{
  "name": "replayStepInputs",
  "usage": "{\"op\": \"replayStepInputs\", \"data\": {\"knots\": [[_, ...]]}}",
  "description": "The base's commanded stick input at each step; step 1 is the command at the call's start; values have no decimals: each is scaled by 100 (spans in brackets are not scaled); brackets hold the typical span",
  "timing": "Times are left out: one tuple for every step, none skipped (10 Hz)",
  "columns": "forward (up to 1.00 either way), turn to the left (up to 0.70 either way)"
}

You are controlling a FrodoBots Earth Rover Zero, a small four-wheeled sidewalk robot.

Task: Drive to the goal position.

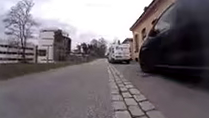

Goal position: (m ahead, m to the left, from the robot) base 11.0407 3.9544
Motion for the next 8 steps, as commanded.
{"op": "replayStepInputs", "data": {"knots": [[85, 0], [85, 0], [85, 0], [85, 0], [85, 11], [85, 34], [85, 34], [85, 23]]}}
